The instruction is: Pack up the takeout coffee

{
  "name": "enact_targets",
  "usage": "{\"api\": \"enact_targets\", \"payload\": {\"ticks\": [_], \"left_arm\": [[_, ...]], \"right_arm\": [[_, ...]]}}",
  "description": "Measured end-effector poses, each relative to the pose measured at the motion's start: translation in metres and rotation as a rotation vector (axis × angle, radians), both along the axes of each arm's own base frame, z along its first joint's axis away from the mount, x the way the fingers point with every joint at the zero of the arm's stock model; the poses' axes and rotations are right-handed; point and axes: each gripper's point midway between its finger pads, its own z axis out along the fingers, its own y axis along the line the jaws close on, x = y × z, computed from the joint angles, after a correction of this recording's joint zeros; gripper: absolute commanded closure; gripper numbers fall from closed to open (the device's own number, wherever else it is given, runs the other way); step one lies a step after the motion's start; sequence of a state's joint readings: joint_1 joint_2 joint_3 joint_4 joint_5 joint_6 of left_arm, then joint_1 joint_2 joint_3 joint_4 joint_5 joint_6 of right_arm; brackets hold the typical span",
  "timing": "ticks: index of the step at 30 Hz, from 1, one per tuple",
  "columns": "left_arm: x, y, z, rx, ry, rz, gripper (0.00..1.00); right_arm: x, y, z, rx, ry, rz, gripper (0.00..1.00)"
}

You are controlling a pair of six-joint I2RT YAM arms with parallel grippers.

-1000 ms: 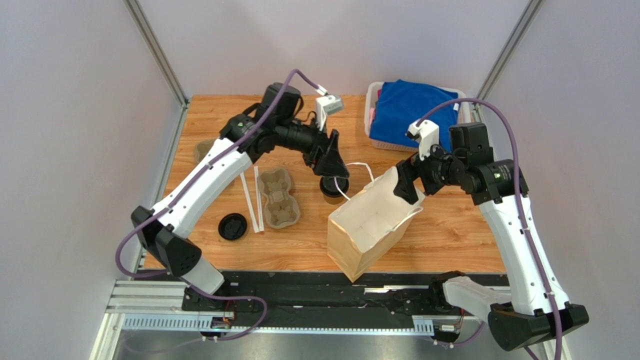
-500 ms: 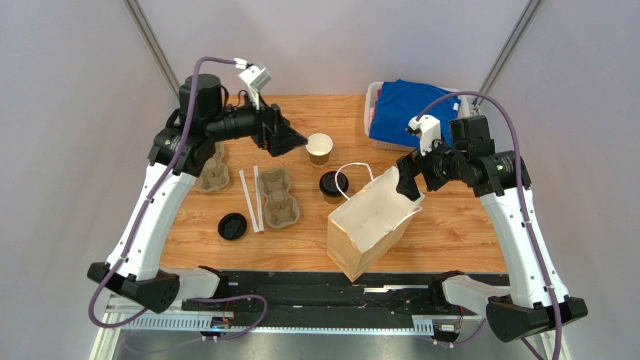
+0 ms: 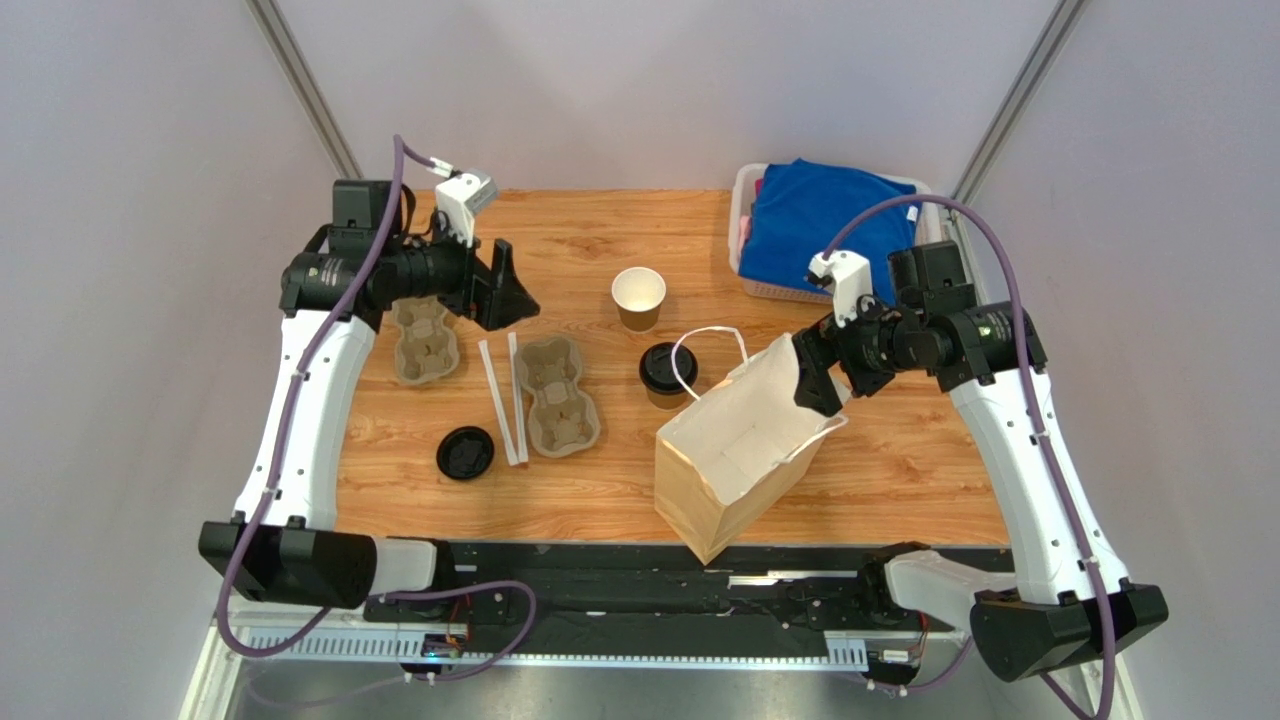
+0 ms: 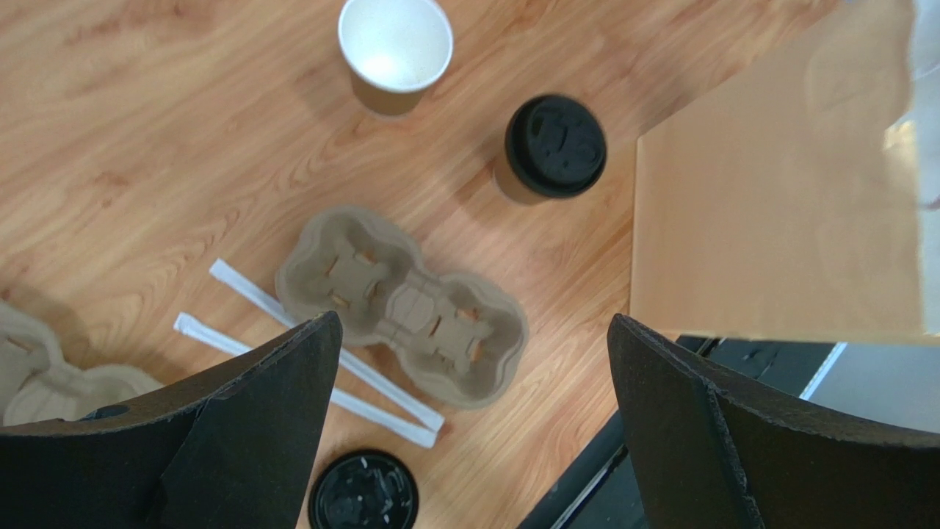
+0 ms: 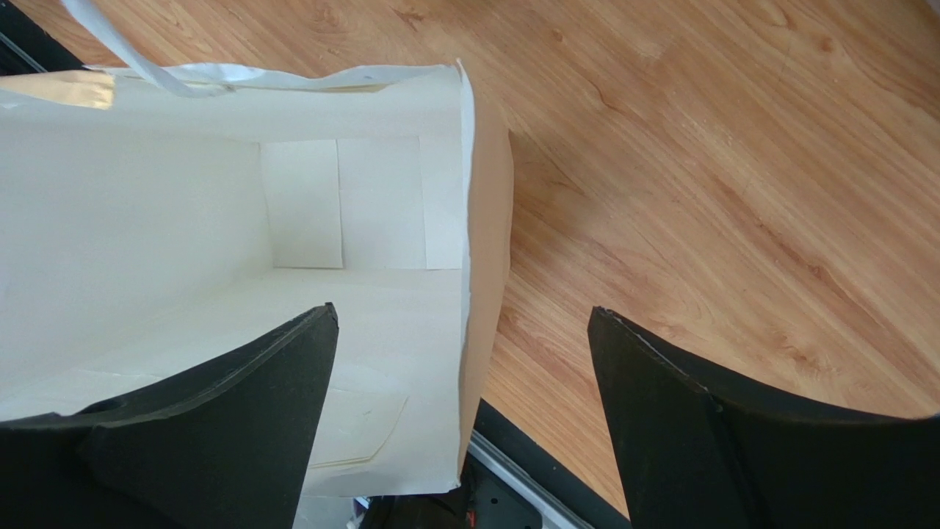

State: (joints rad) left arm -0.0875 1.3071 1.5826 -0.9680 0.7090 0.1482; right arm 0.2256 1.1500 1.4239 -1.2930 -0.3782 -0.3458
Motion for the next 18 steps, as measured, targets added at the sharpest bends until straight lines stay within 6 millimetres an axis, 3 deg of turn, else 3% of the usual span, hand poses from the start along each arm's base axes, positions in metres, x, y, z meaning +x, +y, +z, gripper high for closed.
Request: {"api": "enact_targets", "payload": {"ticks": [5,11,13,14,16,17,18], "left_arm": [[0.003,0.014,-0.046,0.08,0.057,-0.046,0.01],[0.012,0.017,-0.088,0.142,0.09,-0.12,0.04],[0.016,0.019,-0.097,0.168,0.084,-0.146,0.06],[0.018,0.02,-0.102,0.182,0.079,-0.16,0.06],[0.023,0.022,-0.109,0.21,0.059,-0.189,0.08],[0.026,0.023,-0.112,0.22,0.052,-0.2,0.1],[0.03,0.023,-0.116,0.234,0.042,-0.217,0.12]], "right_arm": [[-0.001,-0.005,-0.006,0.002,0.008,-0.017,0.16],[0.007,0.002,0.003,0.033,-0.013,-0.004,0.35],[0.013,0.003,0.007,0.035,-0.022,-0.003,0.51],[0.016,0.003,0.008,0.034,-0.027,-0.001,0.65],[0.018,0.004,0.008,0.032,-0.027,0.005,0.78],[0.017,0.004,0.008,0.033,-0.024,0.01,0.92],[0.017,0.005,0.008,0.034,-0.026,0.012,0.98]]}}
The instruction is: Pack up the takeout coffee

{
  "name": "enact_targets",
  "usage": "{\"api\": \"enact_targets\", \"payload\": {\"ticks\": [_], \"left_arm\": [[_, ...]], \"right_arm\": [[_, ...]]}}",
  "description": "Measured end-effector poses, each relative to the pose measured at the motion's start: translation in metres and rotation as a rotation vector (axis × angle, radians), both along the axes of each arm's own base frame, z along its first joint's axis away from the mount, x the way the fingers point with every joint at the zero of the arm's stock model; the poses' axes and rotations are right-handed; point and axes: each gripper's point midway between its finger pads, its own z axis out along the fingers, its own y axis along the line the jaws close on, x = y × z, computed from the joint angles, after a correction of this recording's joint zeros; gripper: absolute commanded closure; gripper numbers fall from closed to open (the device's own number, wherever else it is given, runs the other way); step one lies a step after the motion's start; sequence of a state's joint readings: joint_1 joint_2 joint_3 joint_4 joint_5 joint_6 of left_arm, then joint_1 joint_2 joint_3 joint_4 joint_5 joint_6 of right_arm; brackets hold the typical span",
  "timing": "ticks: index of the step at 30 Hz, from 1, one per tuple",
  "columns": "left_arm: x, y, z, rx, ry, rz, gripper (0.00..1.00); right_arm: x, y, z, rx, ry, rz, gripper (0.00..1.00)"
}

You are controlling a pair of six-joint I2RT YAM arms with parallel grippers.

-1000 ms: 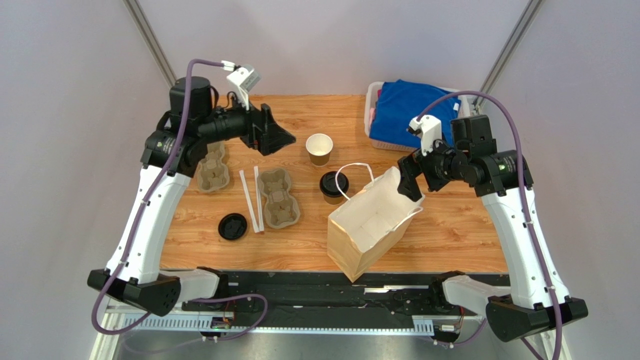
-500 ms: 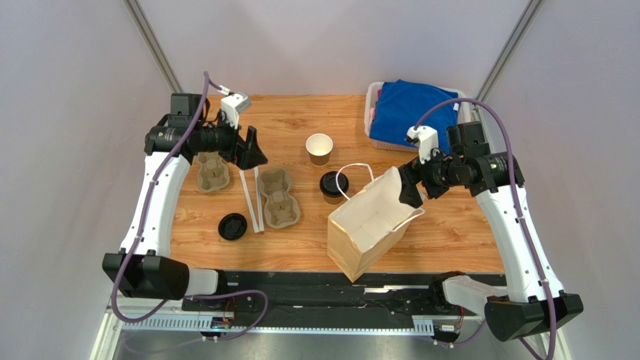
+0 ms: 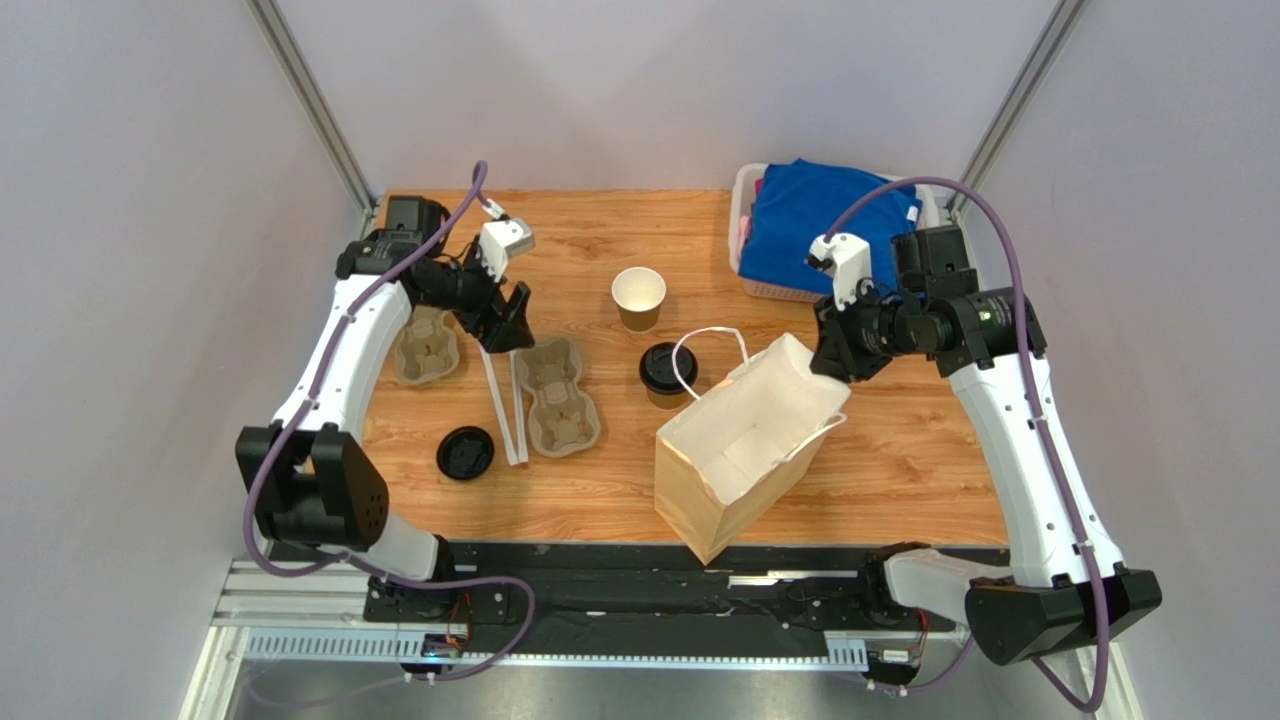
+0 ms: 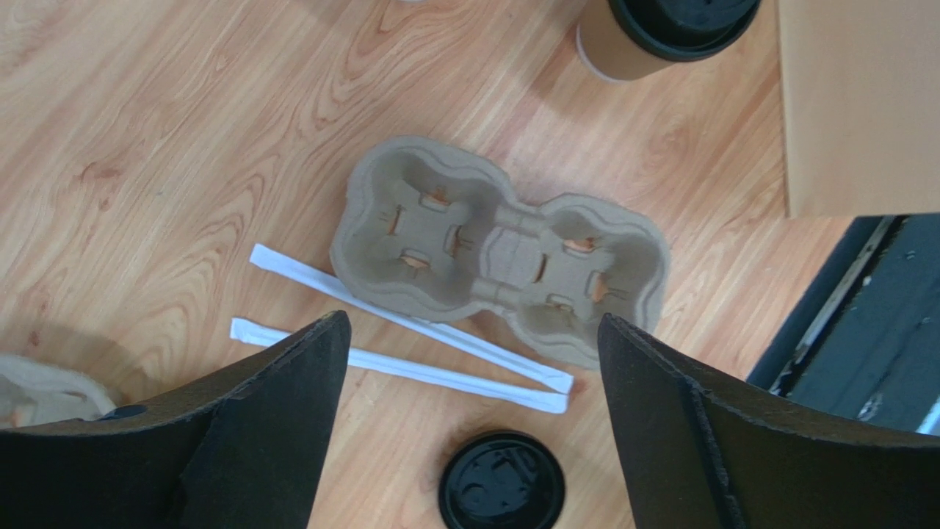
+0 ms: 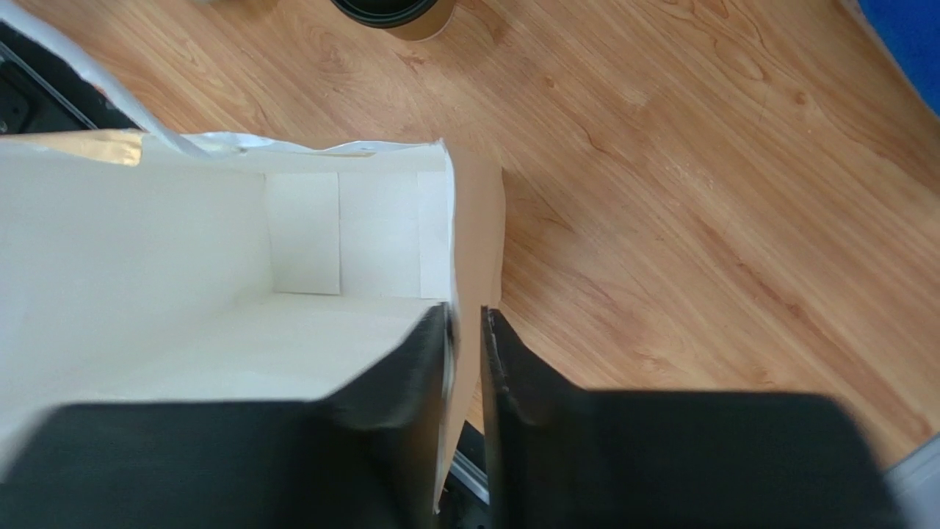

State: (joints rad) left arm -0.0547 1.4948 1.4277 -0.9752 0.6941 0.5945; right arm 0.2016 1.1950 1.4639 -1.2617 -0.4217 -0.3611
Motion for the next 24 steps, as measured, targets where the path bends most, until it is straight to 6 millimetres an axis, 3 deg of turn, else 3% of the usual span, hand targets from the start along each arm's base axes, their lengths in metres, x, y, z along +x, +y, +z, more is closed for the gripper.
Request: {"api": "enact_targets", "payload": {"ticks": [15,19,24], "left_arm": [[0.076,0.013,-0.095,0.151,0.053,-0.15,0.34],[0.087,0.014,-0.11,0.161,0.073,-0.166,0.36],[0.083,0.012,-0.131,0.17,0.12,-0.192,0.38]], "right_arm": [[0.002,0.002,0.014,0.009,-0.046,0.024,1.0],[0.002,0.003,0.019,0.017,-0.055,0.029,1.0],[0.003,0.008,0.032,0.043,-0.088,0.044,1.0]]}}
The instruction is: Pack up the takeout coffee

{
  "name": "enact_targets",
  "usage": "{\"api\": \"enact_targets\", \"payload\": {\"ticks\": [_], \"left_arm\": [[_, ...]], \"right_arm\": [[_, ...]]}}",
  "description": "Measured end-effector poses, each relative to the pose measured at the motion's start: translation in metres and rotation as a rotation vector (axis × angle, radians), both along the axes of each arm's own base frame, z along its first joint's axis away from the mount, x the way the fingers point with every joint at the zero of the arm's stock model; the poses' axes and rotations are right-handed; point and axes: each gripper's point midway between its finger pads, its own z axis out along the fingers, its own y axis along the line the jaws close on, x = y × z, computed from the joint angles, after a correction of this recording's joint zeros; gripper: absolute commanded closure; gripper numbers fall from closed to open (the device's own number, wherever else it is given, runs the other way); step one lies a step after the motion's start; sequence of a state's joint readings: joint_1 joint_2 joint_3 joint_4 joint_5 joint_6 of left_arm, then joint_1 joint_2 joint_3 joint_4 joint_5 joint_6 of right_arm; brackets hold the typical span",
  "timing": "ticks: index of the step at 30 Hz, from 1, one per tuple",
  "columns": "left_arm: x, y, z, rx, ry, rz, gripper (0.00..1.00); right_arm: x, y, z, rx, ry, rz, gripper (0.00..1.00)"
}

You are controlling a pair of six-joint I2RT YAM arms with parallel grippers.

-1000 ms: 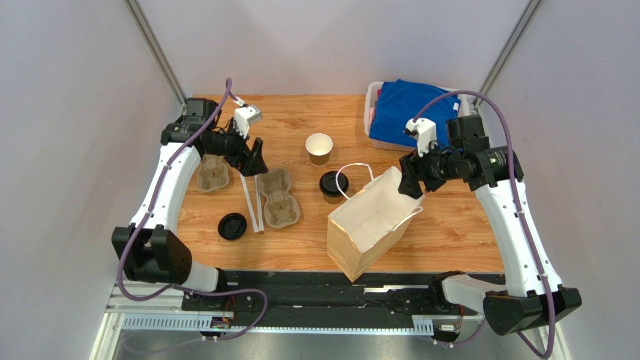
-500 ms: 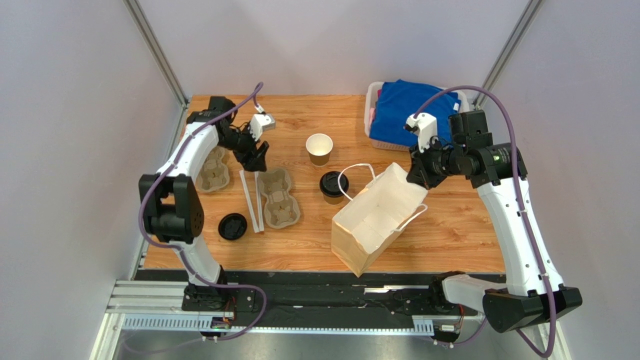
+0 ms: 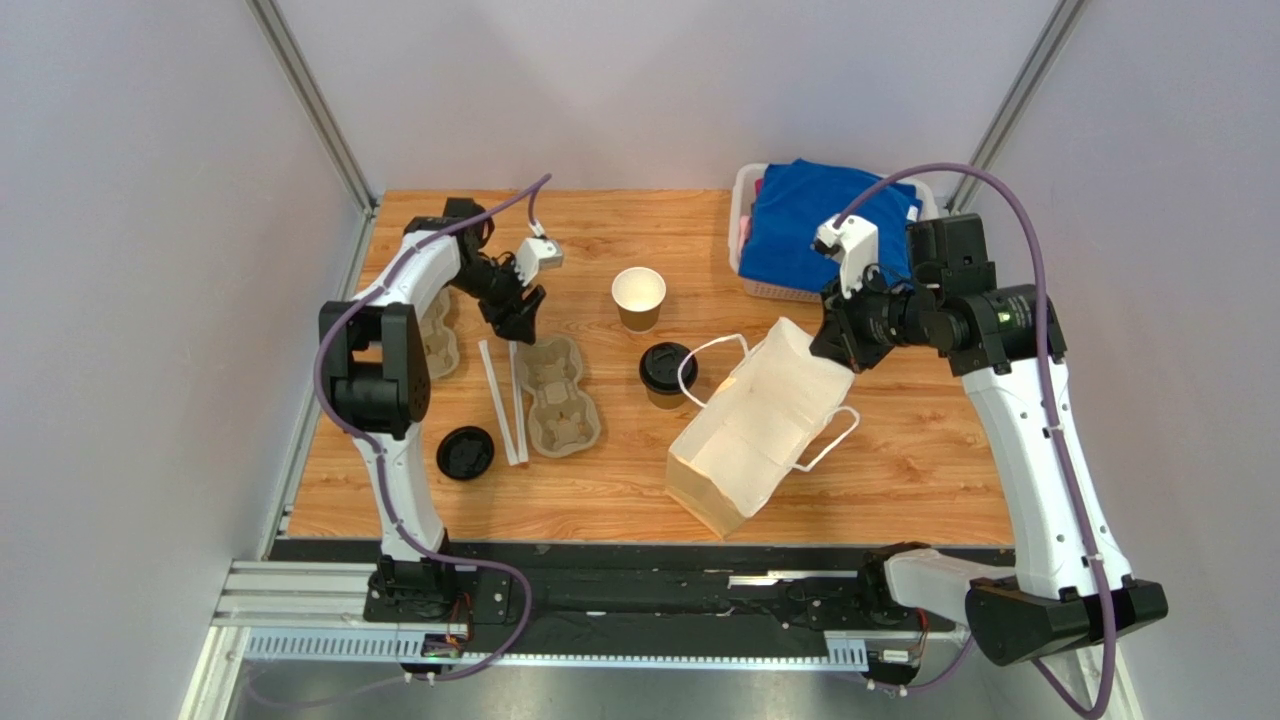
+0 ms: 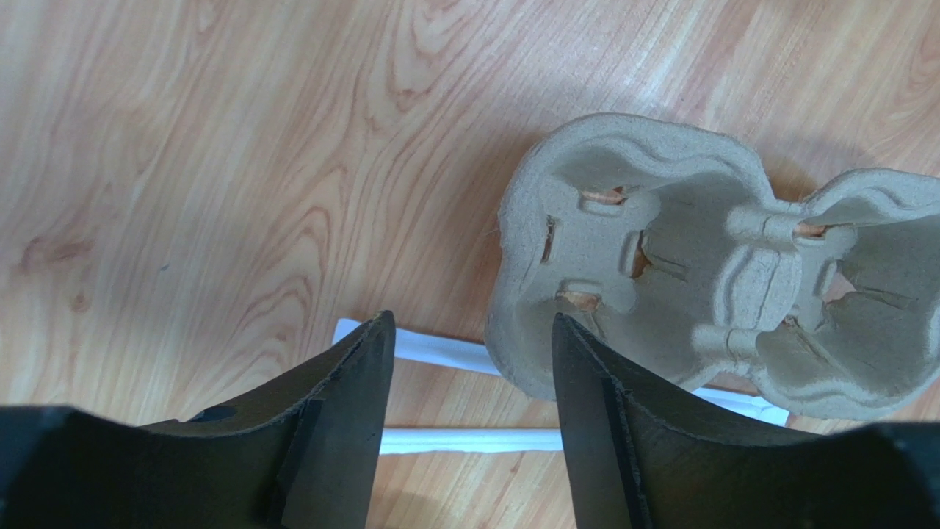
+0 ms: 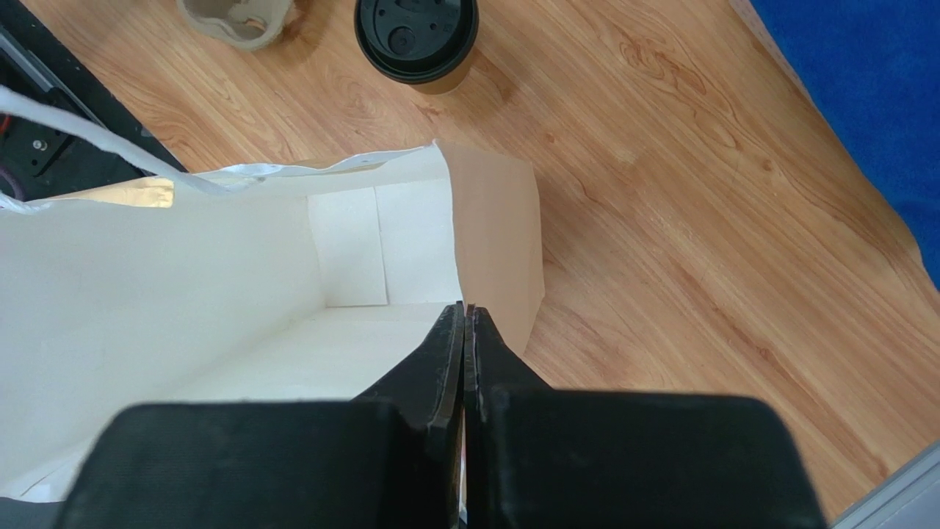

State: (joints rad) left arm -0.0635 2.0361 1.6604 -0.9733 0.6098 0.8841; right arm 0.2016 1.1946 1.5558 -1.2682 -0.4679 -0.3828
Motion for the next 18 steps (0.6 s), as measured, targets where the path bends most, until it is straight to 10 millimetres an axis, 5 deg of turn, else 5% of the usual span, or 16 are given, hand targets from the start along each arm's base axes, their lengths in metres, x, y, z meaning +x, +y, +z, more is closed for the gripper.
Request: {"api": "enact_targets", "payload": {"ticks": [4,9,18], "left_arm": [[-0.003,-0.004,-0.011,0.006,0.026,-0.018,0.42],[-0.006,-0.01,-0.019,0.013,0.044,-0.042,0.58],[-0.01,-0.014,-0.022,0.015,0.052,-0.057,0.63]], "right_arm": [[-0.002,0.003,0.008,0.016,-0.024,0.024,1.0],[-0.008,0.006,0.016,0.016,-0.05,0.063,1.0],[-0.016,0.007,0.047,-0.003,-0.151,0.122,1.0]]}}
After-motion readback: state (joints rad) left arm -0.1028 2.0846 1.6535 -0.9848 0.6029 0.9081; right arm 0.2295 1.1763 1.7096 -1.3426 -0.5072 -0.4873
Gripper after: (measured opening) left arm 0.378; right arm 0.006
